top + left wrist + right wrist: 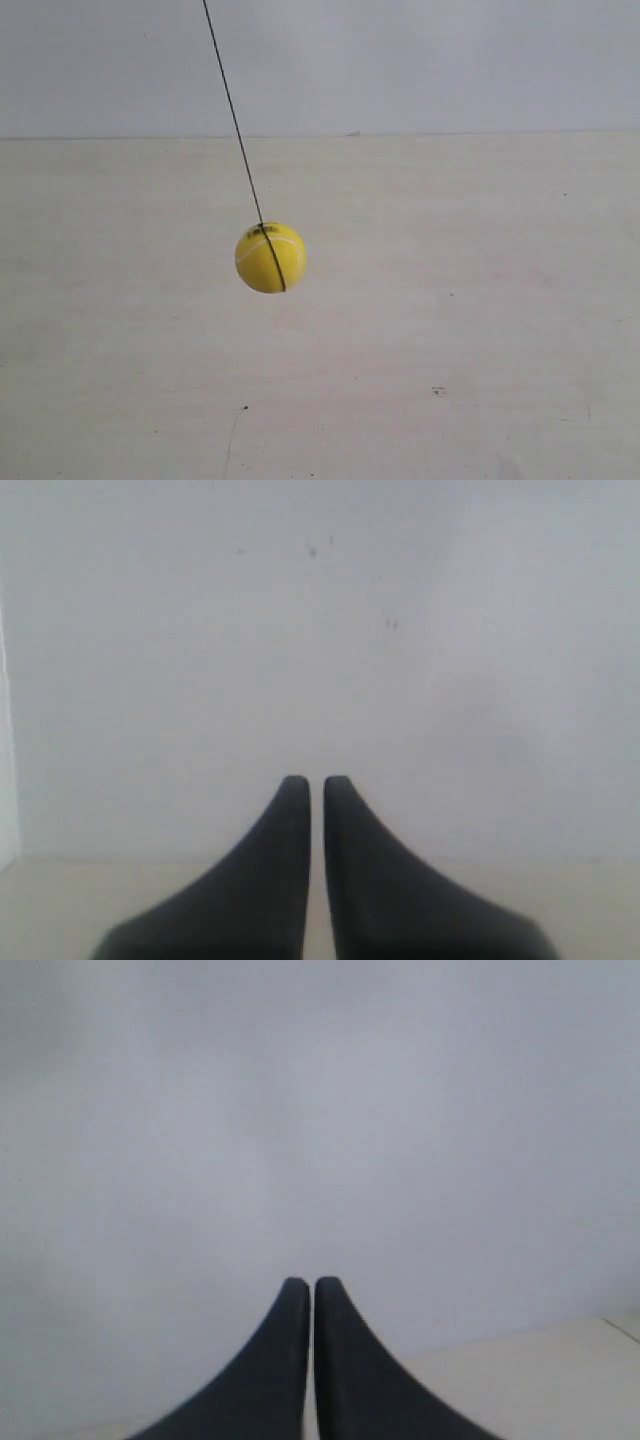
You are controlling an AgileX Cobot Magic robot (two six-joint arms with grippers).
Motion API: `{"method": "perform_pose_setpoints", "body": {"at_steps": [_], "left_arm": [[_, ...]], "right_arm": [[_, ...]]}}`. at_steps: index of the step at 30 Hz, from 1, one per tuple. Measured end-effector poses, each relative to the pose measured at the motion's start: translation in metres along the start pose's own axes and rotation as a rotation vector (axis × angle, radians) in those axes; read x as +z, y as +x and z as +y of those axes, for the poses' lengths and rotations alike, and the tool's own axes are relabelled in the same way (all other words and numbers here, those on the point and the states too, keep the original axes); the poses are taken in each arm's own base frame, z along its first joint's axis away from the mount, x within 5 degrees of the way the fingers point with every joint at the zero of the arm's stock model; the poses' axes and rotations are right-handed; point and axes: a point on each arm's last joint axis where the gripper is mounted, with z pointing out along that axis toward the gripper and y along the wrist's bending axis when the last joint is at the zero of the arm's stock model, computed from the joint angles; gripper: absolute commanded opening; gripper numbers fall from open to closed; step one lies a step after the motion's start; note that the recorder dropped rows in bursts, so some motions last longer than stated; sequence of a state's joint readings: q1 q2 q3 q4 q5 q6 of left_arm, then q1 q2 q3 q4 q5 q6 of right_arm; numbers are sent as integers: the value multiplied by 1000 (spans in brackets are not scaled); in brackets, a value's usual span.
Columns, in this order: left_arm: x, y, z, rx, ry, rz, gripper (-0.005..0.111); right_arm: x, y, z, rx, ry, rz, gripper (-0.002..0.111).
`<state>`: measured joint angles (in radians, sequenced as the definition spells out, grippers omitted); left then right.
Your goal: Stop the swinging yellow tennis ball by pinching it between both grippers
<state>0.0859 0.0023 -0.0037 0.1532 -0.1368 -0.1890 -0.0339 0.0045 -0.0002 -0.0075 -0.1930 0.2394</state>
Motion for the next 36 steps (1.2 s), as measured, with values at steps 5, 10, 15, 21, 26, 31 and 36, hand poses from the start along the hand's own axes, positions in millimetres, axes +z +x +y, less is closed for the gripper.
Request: {"method": "perform_pose_setpoints", "body": {"at_steps": [5, 10, 15, 21, 26, 31, 36], "left_arm": [[-2, -17, -3, -163, 49, -180, 5], [-9, -38, -12, -192, 176, -417, 5], [-9, -73, -28, -52, 335, -532, 5], [44, -125, -35, -13, 379, -389, 5], [106, -124, -45, 39, 499, -120, 5], [148, -95, -49, 65, 564, 112, 5], [167, -67, -48, 70, 584, 238, 5]], "right_arm": [[0, -5, 1, 121, -18, -58, 0], [-1, -12, 5, 223, -70, -124, 0], [-5, -27, 20, 180, -242, -274, 0], [22, -69, 39, 106, -334, -250, 0], [68, -75, 48, -35, -347, -40, 0], [107, -34, 42, -95, -339, 225, 0], [136, 17, 36, -110, -391, 424, 0]]}}
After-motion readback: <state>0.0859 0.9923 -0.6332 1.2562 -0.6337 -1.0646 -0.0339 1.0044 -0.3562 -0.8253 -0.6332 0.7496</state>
